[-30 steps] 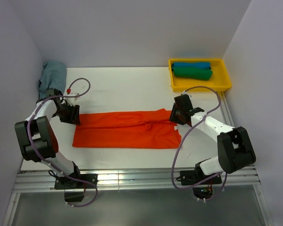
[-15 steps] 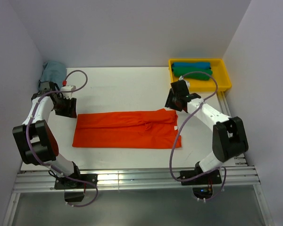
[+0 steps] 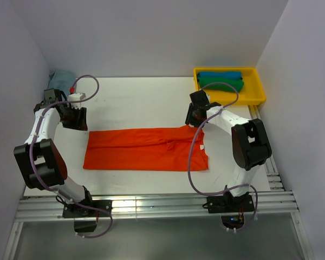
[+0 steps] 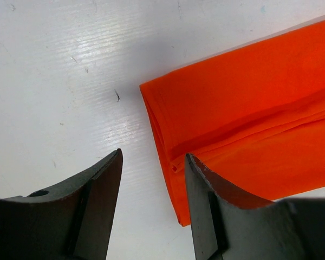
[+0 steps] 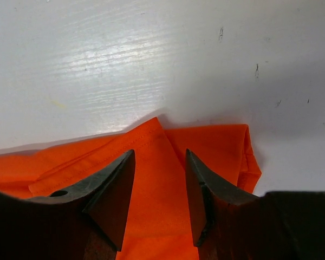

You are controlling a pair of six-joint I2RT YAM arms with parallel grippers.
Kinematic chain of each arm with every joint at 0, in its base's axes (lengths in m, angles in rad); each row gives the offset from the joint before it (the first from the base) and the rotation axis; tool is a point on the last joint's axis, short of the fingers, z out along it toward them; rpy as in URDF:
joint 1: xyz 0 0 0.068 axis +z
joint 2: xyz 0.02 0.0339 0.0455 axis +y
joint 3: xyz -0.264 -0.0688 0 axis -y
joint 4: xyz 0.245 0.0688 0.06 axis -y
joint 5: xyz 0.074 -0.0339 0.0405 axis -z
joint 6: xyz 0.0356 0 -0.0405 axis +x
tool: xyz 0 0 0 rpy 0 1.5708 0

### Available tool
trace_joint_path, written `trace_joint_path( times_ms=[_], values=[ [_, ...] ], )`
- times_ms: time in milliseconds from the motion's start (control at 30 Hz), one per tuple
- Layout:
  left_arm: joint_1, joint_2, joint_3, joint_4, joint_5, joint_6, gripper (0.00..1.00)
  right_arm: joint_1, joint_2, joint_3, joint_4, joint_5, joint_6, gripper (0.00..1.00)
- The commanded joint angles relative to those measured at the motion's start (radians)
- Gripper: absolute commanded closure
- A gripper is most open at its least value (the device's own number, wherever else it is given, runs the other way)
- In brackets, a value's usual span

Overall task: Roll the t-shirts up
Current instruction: Fold the tshirt

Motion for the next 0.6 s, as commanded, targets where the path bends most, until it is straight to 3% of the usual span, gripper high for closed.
trace_joint_path(
  times_ms=[0,467,567],
  values=[
    [-0.007,0.003,0.028,-0.007,0.034,-0.01,0.45,-0.005,-0.019,-0.024,0.01,-0.007,-0.009,0.5],
    [-0.024,0.015,0.027,0.001,0.031,-0.022,0.46,-0.002,-0.051,-0.111,0.054,-0.02,0.009,0.52],
    [-0.027,0.018,0.03,0.003,0.029,-0.024,0.47,-0.002,-0.053,-0.107,0.056,-0.026,0.008,0.63]
  ],
)
